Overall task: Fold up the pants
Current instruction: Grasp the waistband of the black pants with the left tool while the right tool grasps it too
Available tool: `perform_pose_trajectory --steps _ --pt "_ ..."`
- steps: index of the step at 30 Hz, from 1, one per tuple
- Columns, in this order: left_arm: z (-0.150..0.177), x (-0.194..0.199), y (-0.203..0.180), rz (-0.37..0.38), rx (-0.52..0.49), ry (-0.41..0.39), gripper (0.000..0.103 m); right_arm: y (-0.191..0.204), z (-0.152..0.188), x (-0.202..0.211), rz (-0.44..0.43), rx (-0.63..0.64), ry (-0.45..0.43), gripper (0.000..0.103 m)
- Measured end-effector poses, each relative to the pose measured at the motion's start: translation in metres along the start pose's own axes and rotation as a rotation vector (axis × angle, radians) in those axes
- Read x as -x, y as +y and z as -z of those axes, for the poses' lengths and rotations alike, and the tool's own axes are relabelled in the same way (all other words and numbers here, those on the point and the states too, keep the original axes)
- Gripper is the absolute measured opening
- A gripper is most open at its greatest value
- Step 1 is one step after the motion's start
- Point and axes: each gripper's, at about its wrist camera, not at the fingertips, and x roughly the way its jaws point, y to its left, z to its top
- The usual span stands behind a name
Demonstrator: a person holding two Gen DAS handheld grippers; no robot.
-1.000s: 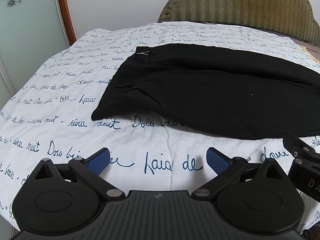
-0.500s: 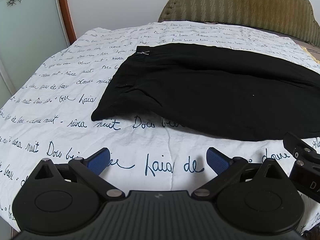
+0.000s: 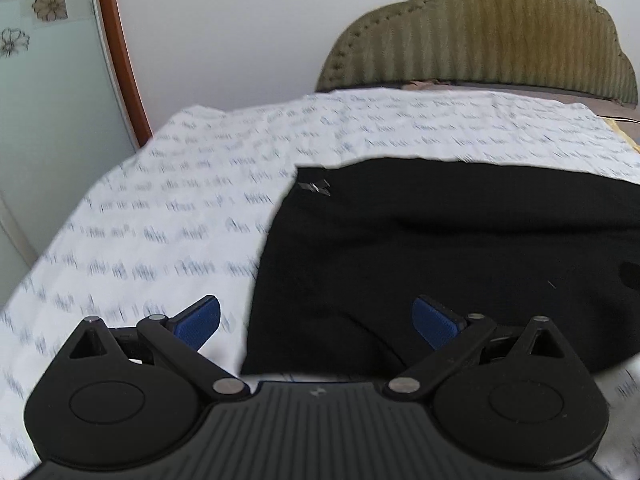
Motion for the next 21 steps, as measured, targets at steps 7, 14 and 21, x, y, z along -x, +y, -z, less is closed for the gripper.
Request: perform_pose_trajectory --steps 7,14,21 --pt "-0.059 -0.064 0.021 -0.027 -0.059 -0.018 0.103 -0.044 -0.041 -0.071 -0.325 -0.072 0.02 0.103" --pt "-0.114 -0.144 0.037 0.028 -0.083 -0.023 0.103 -0.071 -0.086 -0.179 -0.291 0.066 0.081 0.103" --pt "-0.135 -0.234 0.057 0.101 0.03 0.094 0.103 -0.082 -0.091 -0.27 -0.22 0.229 0.156 0.103"
